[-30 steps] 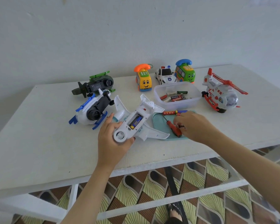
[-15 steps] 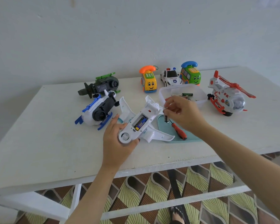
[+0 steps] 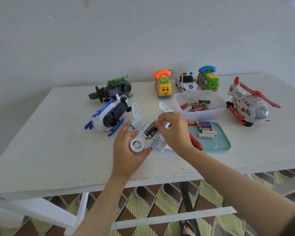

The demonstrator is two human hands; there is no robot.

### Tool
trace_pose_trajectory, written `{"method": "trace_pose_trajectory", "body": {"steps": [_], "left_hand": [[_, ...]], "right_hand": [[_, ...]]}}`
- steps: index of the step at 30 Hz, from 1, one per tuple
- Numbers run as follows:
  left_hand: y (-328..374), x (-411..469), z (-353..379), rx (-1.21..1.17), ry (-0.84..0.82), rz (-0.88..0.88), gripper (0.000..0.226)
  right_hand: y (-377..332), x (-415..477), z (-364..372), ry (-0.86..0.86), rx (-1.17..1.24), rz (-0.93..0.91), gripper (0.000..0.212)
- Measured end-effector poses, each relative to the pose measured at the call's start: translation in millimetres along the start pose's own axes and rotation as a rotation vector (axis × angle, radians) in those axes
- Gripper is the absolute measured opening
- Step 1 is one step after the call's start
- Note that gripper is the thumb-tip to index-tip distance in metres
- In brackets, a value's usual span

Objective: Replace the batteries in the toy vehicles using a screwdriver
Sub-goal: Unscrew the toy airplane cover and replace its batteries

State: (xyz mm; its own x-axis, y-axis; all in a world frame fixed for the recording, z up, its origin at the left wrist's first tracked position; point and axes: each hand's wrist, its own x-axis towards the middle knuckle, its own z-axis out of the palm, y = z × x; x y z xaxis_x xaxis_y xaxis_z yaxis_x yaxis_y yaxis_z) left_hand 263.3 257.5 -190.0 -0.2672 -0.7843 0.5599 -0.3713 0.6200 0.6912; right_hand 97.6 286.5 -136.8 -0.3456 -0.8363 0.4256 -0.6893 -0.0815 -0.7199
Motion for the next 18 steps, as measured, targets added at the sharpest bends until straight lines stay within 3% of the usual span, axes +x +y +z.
{"method": "trace_pose_trajectory", "body": {"steps": [6, 13, 18], "left_hand": [[1, 1, 1, 0.032, 0.008, 0.002, 0.057], [1, 1, 1, 0.014, -0.011, -0.033, 0.056], [2, -1, 2, -0.071, -0.021, -0.055, 0.058]], "right_hand": [[7, -12, 4, 0.034, -0.200, -0.190, 0.013], [4, -15, 2, -0.097, -0.493, -0.407, 0.039], [1, -7, -9, -0.106, -0.348, -0.293, 0.041]]}}
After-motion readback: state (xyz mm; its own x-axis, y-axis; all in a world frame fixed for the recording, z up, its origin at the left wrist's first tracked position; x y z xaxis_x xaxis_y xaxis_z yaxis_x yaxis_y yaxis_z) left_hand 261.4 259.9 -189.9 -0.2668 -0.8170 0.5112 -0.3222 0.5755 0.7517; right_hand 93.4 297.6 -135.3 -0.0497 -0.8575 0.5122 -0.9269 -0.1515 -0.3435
